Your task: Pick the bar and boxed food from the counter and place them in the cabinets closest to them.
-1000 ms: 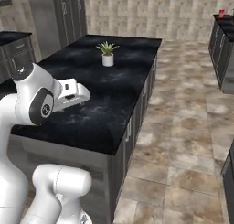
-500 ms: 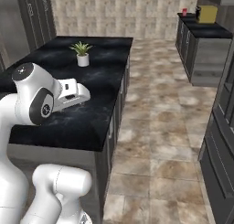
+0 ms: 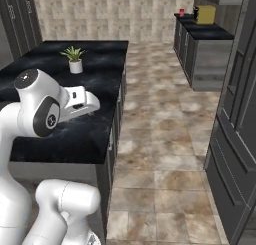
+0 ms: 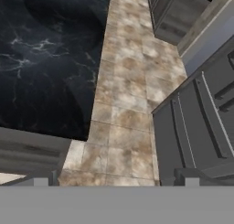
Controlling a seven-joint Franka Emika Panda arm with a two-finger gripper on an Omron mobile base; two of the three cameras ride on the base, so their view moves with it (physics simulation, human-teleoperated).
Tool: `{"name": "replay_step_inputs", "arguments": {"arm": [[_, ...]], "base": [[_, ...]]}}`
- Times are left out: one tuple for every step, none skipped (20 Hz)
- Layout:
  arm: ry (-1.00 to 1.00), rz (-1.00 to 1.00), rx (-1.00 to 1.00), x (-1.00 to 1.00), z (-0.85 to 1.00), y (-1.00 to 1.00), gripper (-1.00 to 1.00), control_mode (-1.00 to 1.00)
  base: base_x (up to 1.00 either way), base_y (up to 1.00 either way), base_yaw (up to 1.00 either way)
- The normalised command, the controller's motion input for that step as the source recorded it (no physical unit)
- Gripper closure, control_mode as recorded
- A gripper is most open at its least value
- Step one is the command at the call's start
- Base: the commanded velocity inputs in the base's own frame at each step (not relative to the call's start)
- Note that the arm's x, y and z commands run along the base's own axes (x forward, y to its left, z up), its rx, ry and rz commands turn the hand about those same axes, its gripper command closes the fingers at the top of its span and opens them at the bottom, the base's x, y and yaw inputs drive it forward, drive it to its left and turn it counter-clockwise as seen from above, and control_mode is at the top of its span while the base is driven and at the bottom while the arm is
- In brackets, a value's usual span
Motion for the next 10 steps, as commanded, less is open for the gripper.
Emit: {"name": "replay_step_inputs", "arguments": {"arm": [[0.00,0.00,0.00,0.00,0.00,0.00,-1.00,1.00],[0.00,0.00,0.00,0.00,0.00,0.00,-1.00,1.00],[0.00,0.00,0.00,0.00,0.00,0.00,-1.00,1.00],[0.00,0.00,0.00,0.00,0.00,0.00,-1.00,1.00],[0.00,0.00,0.00,0.00,0.00,0.00,-1.00,1.00],[0.00,0.00,0.00,0.00,0.00,0.00,-1.00,1.00],[0.00,0.00,0.00,0.00,0.00,0.00,-1.00,1.00],[0.00,0.00,0.00,0.00,0.00,0.00,-1.00,1.00],[0.00,0.00,0.00,0.00,0.00,0.00,-1.00,1.00],[0.00,0.00,0.00,0.00,0.00,0.00,-1.00,1.00]], "base": [[0.00,0.00,0.00],[0.00,0.00,0.00],[0.00,0.00,0.00],[0.00,0.00,0.00],[0.00,-0.07,0.00],[0.00,-0.14,0.00],[0.00,-0.17,0.01],[0.05,-0.19,0.03],[0.06,-0.19,0.05],[0.10,-0.19,0.07]]}}
